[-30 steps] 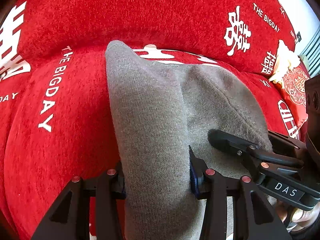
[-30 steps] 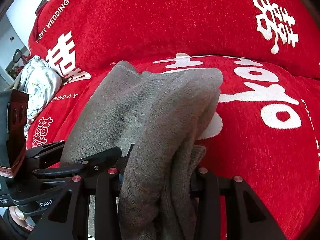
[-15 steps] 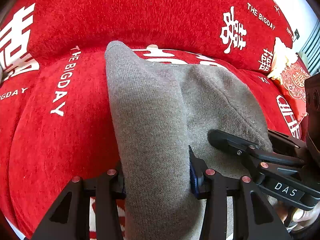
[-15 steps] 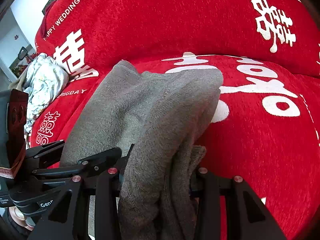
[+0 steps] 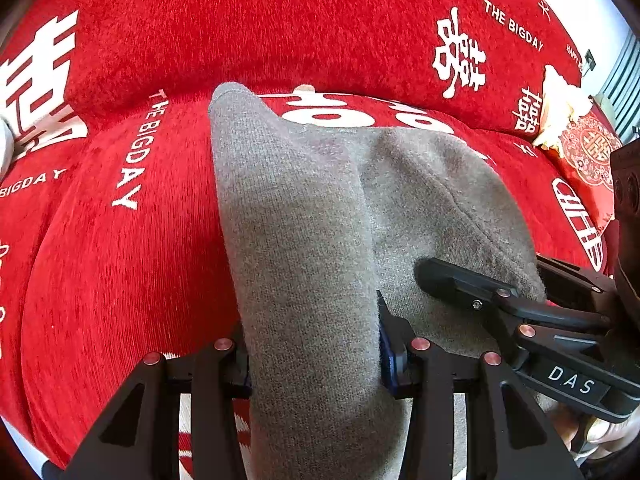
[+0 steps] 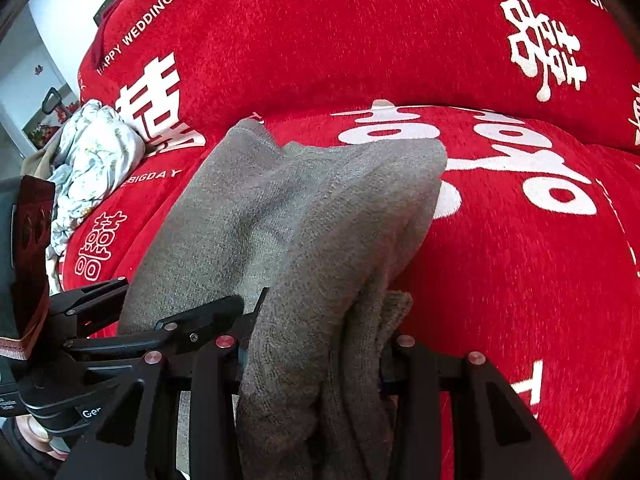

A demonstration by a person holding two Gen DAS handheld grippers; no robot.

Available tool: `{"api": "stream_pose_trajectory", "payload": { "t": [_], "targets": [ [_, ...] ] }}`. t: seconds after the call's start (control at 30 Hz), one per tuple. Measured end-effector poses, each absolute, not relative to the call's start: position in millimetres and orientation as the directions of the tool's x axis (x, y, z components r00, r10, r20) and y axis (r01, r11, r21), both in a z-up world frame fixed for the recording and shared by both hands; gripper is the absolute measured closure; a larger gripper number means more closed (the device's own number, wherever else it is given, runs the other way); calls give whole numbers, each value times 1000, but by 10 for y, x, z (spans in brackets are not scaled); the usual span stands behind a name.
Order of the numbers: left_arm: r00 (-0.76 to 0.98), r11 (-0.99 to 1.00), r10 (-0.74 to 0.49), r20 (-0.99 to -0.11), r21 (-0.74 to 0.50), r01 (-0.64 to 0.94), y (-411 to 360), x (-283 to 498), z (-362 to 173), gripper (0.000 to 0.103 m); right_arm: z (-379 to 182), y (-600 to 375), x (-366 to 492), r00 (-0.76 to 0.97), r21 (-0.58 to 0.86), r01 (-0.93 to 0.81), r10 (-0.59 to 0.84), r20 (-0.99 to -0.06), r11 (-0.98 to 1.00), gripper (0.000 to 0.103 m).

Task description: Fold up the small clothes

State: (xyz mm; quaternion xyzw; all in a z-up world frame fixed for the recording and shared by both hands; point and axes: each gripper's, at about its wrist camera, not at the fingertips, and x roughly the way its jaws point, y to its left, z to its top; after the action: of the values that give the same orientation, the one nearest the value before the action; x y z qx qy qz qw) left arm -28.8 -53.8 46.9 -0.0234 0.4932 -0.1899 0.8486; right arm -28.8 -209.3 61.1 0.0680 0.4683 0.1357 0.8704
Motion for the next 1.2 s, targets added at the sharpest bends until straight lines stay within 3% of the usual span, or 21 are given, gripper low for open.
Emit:
{"api": "stream_pose_trajectory", "payload": {
  "t": [1.03, 1.13, 1.2],
  "targets": [
    [509, 928, -338, -792, -191, 319, -454, -682, 364, 55, 503, -1984, -664, 575, 206, -211, 292, -764, 956, 59],
    [524, 931, -332, -785, -183, 316, -440, -724, 331, 48, 446, -2009, -703, 581, 193, -216, 285, -762, 957, 52],
    [535, 939, -314, -784, -171, 300, -423, -750, 318, 32, 411, -2066, -714, 581, 205, -202, 285, -762, 958, 45]
  ]
}}
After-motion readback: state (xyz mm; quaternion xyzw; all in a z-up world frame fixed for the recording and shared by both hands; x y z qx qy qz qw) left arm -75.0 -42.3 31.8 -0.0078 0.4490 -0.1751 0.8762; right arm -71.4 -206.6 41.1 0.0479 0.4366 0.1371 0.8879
